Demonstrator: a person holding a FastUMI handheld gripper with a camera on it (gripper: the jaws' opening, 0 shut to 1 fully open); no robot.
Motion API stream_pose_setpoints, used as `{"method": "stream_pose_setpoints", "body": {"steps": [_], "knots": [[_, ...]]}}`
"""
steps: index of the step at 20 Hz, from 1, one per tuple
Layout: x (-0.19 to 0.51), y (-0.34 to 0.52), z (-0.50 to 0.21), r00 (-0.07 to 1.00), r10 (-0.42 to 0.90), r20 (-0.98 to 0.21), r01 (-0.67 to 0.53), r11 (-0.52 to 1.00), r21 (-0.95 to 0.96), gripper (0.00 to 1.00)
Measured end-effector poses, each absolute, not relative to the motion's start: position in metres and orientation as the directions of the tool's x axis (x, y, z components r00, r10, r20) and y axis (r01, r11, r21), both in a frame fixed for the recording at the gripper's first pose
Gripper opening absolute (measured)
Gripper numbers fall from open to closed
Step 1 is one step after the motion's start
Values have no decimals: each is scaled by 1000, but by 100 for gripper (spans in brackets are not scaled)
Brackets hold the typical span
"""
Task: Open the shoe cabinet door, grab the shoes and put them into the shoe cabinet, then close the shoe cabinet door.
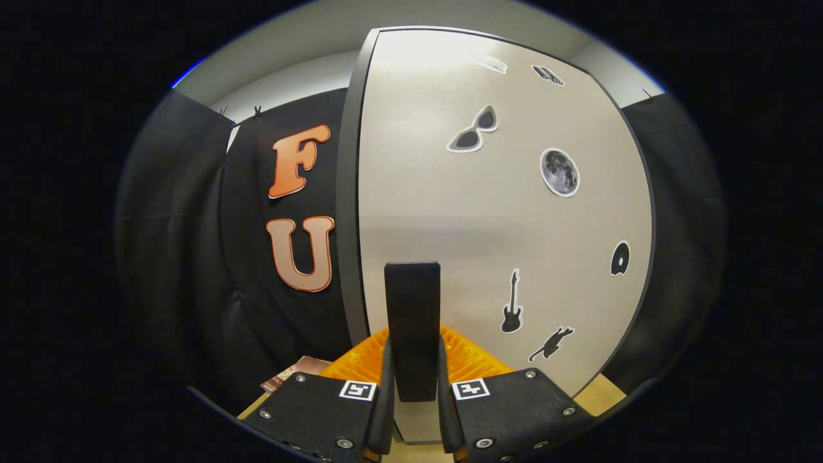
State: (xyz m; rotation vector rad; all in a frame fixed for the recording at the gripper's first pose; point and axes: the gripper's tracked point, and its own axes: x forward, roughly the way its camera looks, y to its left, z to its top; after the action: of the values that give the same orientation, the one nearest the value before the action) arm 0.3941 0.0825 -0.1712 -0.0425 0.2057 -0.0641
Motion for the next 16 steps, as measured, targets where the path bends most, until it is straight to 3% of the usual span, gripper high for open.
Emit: {"method": "stream_pose_setpoints", "body": {"steps": [7, 16], "knots": [[374, 81, -167, 974, -69, -214, 60, 997, -47, 21], [334, 70, -154, 966, -139, -220, 133, 990, -39, 20]]}}
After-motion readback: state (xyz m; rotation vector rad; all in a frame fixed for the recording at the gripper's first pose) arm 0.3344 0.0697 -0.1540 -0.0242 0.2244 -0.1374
